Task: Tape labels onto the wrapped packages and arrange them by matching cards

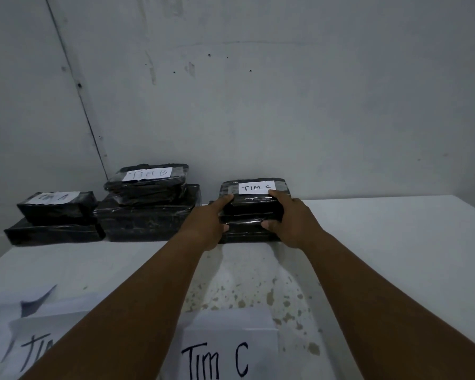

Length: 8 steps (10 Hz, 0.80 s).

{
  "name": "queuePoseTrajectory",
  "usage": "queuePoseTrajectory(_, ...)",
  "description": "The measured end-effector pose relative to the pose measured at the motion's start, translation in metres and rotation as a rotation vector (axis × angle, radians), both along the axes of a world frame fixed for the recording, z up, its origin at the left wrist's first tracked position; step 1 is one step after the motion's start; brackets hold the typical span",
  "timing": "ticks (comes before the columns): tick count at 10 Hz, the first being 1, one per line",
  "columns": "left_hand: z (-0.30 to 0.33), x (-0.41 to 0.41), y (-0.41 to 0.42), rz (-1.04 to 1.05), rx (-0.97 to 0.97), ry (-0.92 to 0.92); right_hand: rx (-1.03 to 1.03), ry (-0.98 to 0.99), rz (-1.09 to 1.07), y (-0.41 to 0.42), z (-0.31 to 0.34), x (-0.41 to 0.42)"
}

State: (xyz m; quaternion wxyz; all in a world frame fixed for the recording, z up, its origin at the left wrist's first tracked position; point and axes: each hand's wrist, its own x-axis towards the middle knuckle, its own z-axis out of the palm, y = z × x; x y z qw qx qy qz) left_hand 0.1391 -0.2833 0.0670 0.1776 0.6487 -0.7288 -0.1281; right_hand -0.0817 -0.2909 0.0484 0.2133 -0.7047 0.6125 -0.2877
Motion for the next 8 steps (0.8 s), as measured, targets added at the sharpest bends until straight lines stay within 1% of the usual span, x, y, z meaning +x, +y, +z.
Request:
queuePoseTrajectory(3, -0.001, -0.001, 0.003, 0.003, 0.012, 0.003, 0.033, -0.022, -0.034, 0.001, 0.001, 0.003)
queuePoseTrajectory(4, -0.002, -0.002, 0.01, -0.004, 0.031, -0.018, 0.058, 0.003, -0.049, 0.003, 0.002, 0.005)
queuePoseTrajectory(5, -0.001, -0.003, 0.021, 0.017, 0.059, -0.012, 0.077, 0.093, -0.089, 0.012, 0.011, 0.007)
queuePoseTrajectory(6, 0.012, -0.004, 0.035, 0.027, 0.045, -0.005, 0.059, 0.169, -0.118, 0.029, 0.025, 0.011)
queuePoseTrajectory(7, 0.025, -0.003, 0.049, 0.043, 0.035, 0.01, 0.033, 0.171, -0.128, 0.043, 0.04, 0.016)
queuePoseTrajectory(8, 0.051, -0.004, 0.07, 0.048, -0.022, 0.037, -0.06, 0.144, -0.112, 0.067, 0.067, 0.025)
